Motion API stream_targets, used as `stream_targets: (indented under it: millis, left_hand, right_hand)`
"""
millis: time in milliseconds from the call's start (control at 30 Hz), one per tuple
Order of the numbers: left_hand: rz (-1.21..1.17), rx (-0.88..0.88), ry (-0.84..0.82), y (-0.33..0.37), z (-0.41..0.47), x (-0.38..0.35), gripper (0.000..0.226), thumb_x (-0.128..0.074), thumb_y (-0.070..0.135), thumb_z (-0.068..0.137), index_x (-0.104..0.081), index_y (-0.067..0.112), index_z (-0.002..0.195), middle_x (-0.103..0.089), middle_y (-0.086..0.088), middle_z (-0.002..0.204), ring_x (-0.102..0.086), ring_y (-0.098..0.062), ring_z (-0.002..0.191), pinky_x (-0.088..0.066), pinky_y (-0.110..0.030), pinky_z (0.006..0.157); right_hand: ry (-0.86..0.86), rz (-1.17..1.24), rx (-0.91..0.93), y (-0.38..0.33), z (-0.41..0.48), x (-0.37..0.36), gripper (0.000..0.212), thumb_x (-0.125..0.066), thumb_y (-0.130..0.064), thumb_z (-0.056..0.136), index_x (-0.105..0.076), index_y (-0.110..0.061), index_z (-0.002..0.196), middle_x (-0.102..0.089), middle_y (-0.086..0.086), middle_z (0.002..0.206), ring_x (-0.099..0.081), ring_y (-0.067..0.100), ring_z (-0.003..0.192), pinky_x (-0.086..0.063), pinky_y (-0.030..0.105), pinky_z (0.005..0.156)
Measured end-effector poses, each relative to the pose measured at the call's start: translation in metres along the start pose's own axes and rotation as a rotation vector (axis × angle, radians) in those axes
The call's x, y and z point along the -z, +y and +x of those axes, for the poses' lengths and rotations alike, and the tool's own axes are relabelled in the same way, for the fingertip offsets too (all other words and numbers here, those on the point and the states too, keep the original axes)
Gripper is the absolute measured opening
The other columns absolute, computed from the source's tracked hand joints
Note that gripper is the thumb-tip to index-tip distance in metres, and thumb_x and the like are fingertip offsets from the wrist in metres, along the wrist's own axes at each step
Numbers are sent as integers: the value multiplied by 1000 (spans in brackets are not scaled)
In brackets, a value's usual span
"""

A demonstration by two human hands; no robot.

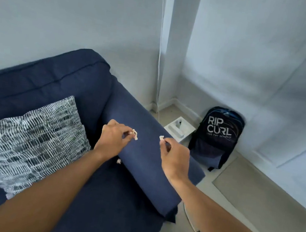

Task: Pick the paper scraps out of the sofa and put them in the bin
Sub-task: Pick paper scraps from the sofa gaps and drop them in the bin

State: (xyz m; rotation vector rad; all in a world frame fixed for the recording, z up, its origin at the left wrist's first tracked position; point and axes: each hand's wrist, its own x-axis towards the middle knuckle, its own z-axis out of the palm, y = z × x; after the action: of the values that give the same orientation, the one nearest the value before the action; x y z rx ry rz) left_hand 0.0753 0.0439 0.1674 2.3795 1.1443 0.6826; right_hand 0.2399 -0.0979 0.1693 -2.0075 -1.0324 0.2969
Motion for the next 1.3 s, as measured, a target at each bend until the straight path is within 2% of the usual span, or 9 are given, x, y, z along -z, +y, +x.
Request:
stream_targets:
  millis: [200,333,500,600,733,867,967,1100,1300]
  left_hand:
    - [-30,-107,-37,79,22,0,17,-66,32,91,-72,40,78,-69,17,74,-46,-10,89,-44,-41,87]
    - [-81,-190,-71,133,28,-17,14,-65,31,92,-76,31,85,-72,17,82,-45,-11,91,-40,-36,89]
    - [-113,-301,-95,193,29,-56,9,-69,27,90,-77,23,87,-63,20,74,-49,-18,89,-40,-41,88]
    - [-112,-357,-123,227,23,-84,8,-71,26,89,-77,21,87,-67,11,74,-45,-17,85,-39,-40,81]
    - [-96,-434,-166,265,11,-116,8,-72,24,88,-78,19,89,-72,1,77,-46,-20,84,-42,-39,76]
    - [-91,-489,-213,292,-3,-152,6,-73,24,86,-78,21,89,-71,1,75,-45,-21,80,-43,-42,75]
    - [-81,-512,-256,307,-16,-179,10,-72,27,87,-78,21,93,-71,3,78,-42,-16,81,-42,-42,76]
    - [-90,-536,-322,313,-39,-217,11,-71,29,86,-77,21,91,-72,4,77,-46,-17,82,-46,-49,75]
    - [-85,-567,-460,294,-77,-272,11,-68,30,89,-76,25,86,-64,14,72,-49,-21,82,-45,-46,77]
  right_hand:
    - [21,-179,22,4,13,96,25,-53,-35,100,-70,-18,93,-67,-4,74,-62,19,71,-54,41,64]
    - [94,-256,8,21,8,156,22,-57,-31,99,-74,-20,107,-74,1,91,-66,22,85,-48,31,66]
    - [147,-344,-126,58,-8,220,18,-57,-33,98,-71,-22,96,-71,2,83,-65,28,80,-52,36,68]
    - [172,-322,-151,85,-24,254,22,-57,-29,97,-66,-18,81,-63,2,69,-59,27,68,-50,40,64]
    - [211,-324,-210,118,-47,289,24,-56,-30,99,-72,-14,91,-70,2,77,-63,24,71,-53,39,70]
    - [251,-361,-274,151,-73,312,32,-54,-37,100,-70,-17,81,-66,-1,68,-61,20,64,-53,37,66]
    - [257,-370,-332,175,-92,321,28,-54,-39,100,-73,-21,90,-69,0,75,-63,21,69,-48,31,63]
    - [251,-342,-409,211,-119,317,28,-53,-43,99,-74,-25,104,-73,0,84,-66,23,80,-54,36,72]
    - [192,-335,-526,265,-154,286,25,-56,-42,97,-73,-26,107,-73,4,89,-67,28,86,-53,36,74]
